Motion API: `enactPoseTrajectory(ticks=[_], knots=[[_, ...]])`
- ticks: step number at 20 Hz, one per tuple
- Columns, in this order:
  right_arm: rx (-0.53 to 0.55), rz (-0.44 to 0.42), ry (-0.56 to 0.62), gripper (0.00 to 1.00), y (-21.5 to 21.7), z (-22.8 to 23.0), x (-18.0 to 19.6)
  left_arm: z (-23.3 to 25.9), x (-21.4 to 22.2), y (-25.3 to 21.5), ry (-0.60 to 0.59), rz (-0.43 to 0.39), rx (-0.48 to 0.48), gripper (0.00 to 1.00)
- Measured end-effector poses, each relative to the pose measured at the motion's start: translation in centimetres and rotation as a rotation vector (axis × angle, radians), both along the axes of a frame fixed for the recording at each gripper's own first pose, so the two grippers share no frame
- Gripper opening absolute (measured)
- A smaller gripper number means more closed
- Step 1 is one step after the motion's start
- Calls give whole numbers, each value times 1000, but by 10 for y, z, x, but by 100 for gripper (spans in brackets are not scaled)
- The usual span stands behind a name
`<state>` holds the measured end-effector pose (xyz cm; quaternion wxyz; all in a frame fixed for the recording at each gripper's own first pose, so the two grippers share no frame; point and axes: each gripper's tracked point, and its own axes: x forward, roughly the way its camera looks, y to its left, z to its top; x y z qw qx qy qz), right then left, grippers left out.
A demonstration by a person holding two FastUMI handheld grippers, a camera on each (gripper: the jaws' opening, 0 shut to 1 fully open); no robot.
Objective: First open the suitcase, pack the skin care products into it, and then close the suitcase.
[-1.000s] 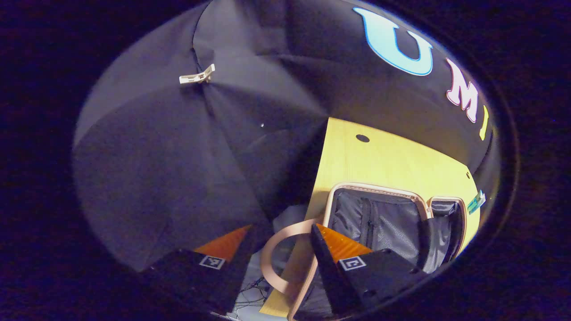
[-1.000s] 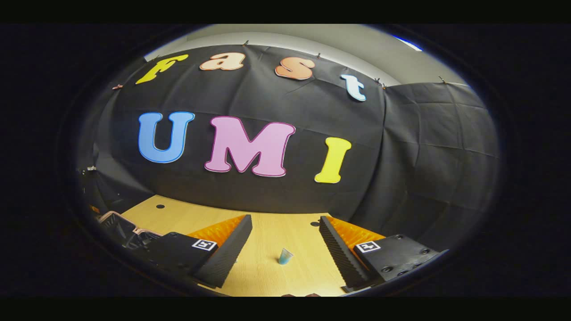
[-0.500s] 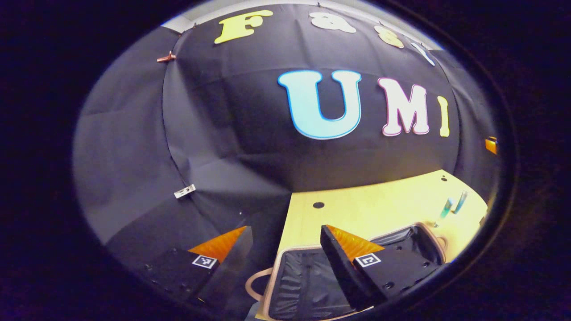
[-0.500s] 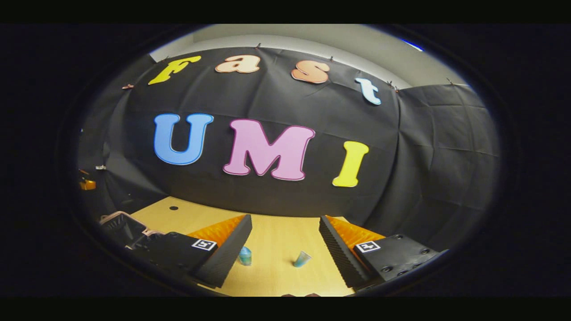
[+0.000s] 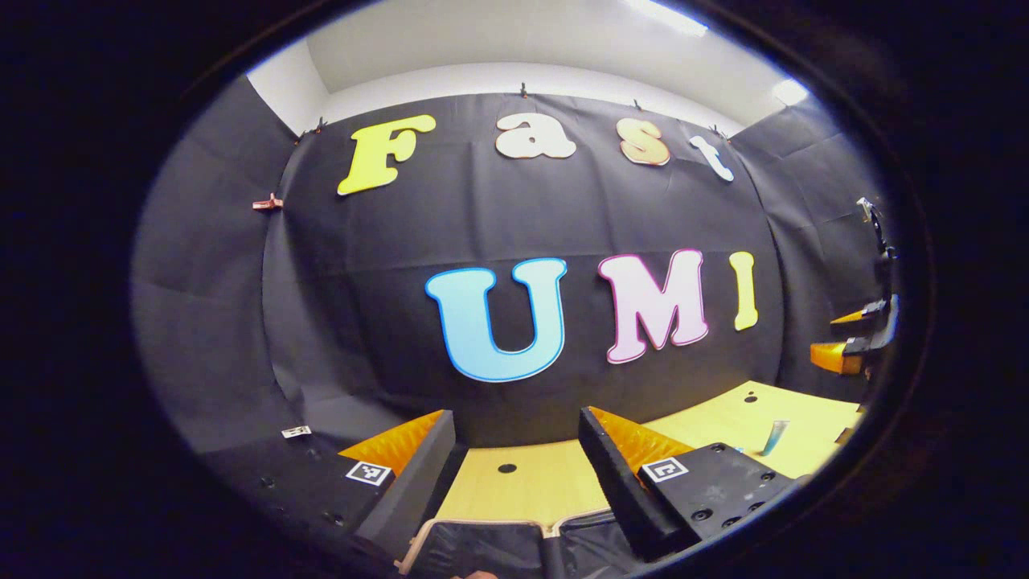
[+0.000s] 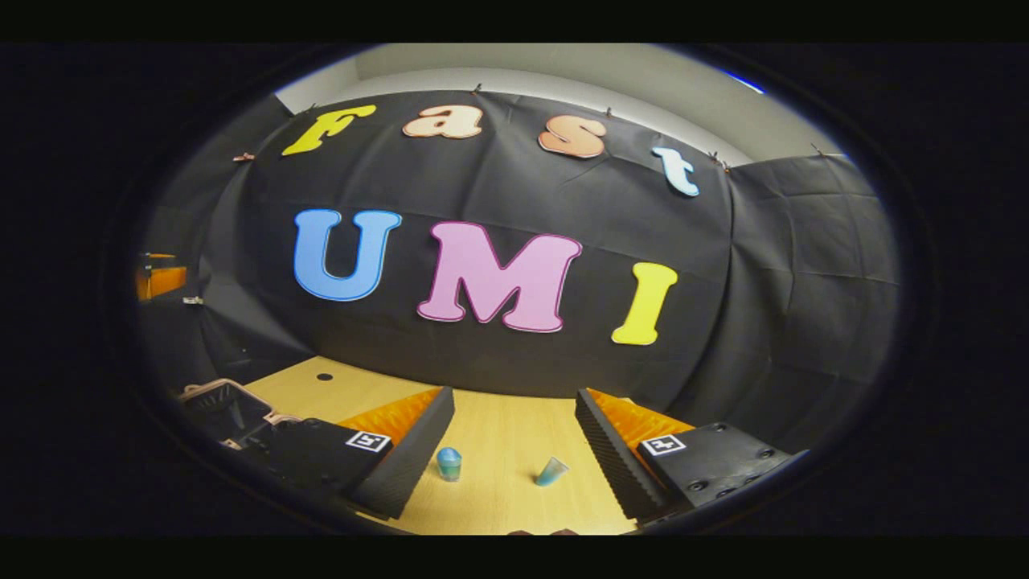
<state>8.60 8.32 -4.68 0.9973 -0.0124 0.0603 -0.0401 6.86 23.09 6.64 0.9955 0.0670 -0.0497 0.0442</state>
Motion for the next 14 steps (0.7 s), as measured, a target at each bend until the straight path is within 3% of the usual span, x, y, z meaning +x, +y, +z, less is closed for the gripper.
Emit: enactPoseTrajectory(ticks=[3, 6, 8, 14], knots=[[6, -13, 4, 96, -15, -6, -5, 1, 15, -58, -24, -106, -110, 96], [19, -7, 10, 97, -26, -12, -8, 5, 26, -130, -21, -266, -255, 98], [3, 9, 12, 96, -35, -17, -7, 10, 32, -168, -44, -347, -300, 99], [23, 74, 23, 96, -63, -35, 15, -34, 63, -262, 13, -385, -201, 96]])
